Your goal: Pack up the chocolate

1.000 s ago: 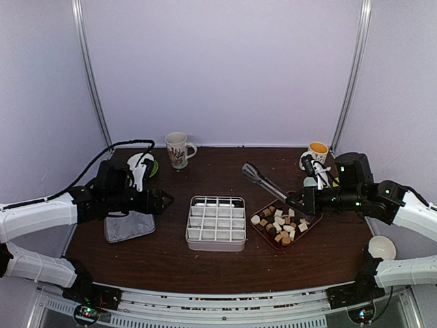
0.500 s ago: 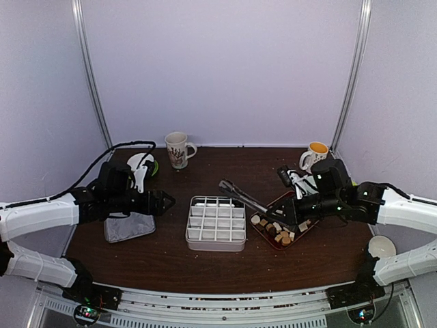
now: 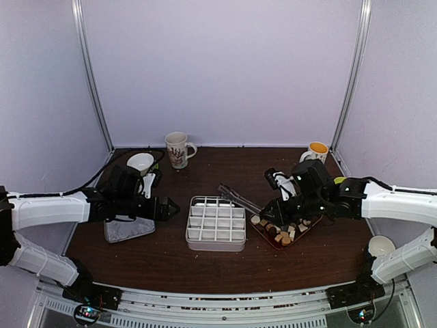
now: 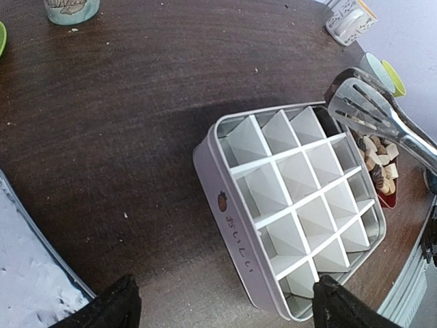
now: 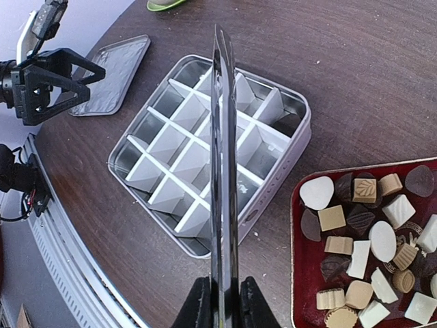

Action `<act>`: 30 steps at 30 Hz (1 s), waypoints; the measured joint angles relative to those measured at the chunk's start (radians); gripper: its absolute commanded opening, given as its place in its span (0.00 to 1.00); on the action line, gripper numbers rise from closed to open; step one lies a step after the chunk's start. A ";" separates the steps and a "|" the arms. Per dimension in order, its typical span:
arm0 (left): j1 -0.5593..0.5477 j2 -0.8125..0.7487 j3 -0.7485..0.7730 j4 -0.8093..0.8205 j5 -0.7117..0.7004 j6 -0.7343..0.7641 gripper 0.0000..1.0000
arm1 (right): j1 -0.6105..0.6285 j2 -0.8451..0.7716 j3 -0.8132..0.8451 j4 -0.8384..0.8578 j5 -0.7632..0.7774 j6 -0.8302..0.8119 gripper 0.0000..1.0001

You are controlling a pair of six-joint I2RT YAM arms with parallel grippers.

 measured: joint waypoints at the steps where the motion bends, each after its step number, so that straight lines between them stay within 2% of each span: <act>1: 0.000 0.004 0.000 0.000 0.002 0.000 0.90 | 0.000 0.003 0.003 -0.005 0.008 -0.004 0.11; 11: 0.000 0.035 0.000 0.005 0.020 -0.005 0.90 | 0.000 0.046 0.003 -0.020 0.031 -0.014 0.14; 21: 0.000 0.047 0.000 0.006 0.027 -0.006 0.90 | 0.000 0.069 0.004 -0.020 0.035 -0.021 0.26; 30: -0.001 0.053 0.006 0.005 0.027 -0.006 0.90 | 0.000 0.069 0.006 -0.020 0.040 -0.026 0.27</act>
